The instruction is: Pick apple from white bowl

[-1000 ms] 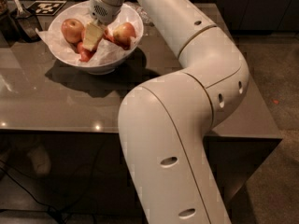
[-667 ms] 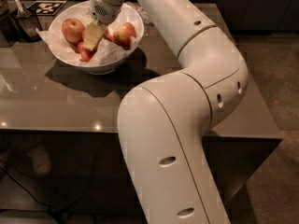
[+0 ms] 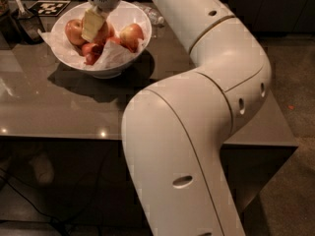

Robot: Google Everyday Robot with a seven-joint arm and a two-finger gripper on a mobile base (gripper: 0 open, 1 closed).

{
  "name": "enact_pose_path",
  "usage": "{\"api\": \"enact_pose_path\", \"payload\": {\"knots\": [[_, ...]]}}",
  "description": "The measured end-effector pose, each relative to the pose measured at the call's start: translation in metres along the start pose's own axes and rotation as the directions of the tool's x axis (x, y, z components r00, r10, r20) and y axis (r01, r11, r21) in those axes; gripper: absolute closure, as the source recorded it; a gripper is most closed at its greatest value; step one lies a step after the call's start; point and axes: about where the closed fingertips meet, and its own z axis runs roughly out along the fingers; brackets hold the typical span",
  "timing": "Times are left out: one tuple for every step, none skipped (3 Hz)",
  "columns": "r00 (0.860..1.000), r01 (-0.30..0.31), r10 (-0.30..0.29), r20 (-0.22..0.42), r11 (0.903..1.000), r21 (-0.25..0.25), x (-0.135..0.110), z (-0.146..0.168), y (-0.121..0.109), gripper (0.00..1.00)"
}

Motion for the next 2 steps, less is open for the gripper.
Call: {"api": "enact_pose_path", "payload": {"knots": [[0.998, 0.056, -0.058, 0.028, 0.9971, 0.052, -0.0285, -0.0470, 0.0124, 1.00], [0.998, 0.056, -0.058, 0.028, 0.9971, 0.052, -0.0286, -0.0470, 0.0124, 1.00]]}}
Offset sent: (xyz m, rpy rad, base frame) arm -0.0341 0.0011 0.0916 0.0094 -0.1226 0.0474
